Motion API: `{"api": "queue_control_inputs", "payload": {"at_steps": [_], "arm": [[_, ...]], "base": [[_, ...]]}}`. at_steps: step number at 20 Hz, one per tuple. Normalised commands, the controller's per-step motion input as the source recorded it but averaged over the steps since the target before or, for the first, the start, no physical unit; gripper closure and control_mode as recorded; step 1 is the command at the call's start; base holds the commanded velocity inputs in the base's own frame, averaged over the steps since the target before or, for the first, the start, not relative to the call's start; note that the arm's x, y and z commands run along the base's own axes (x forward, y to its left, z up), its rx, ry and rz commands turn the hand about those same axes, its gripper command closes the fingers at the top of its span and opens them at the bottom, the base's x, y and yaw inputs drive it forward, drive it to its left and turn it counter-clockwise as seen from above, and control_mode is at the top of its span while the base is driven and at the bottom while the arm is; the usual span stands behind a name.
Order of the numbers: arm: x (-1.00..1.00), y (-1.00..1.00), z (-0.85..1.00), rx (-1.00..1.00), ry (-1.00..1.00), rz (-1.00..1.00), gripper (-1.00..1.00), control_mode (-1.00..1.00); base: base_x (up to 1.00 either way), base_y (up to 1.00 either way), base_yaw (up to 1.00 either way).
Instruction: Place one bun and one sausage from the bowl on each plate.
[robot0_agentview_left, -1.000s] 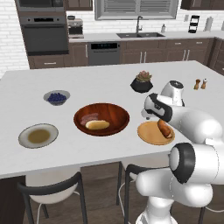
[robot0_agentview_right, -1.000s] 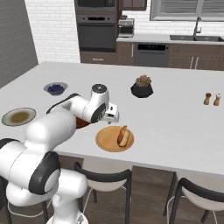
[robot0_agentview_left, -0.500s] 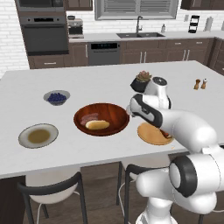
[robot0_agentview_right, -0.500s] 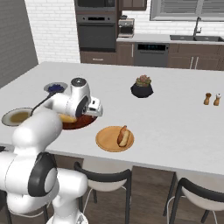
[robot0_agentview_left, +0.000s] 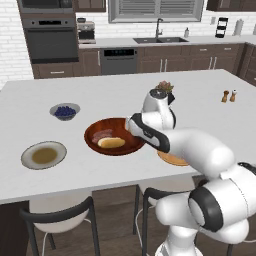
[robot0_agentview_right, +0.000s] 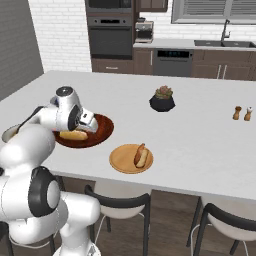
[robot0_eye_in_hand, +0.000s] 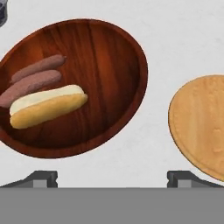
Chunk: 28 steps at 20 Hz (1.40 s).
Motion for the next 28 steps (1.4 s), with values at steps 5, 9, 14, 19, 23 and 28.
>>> {"api": "queue_control_inputs", "payload": {"at_steps": [5,9,14,19,23,28], "arm": [[0.01,0.75,0.00,0.24,0.07,-0.40,-1.00,-1.00],[0.19,0.68,0.00,0.29,0.25,-0.23,-1.00,-1.00],[0.45,0.36,-0.01,0.13,0.23,-0.11,-1.00,-1.00],[0.26,0.05,-0.15,-0.03,0.06,-0.05,-1.00,-1.00],[0.17,0.01,-0.18,-0.07,0.05,-0.03,-1.00,-1.00],[0.00,0.00,-0.38,-0.06,0.00,-0.03,-1.00,-1.00]], "base": [[0.00,0.00,0.00],[0.00,0.00,0.00],[0.00,0.00,0.00],[0.00,0.00,0.00],[0.00,0.00,0.00],[0.00,0.00,0.00]]}}
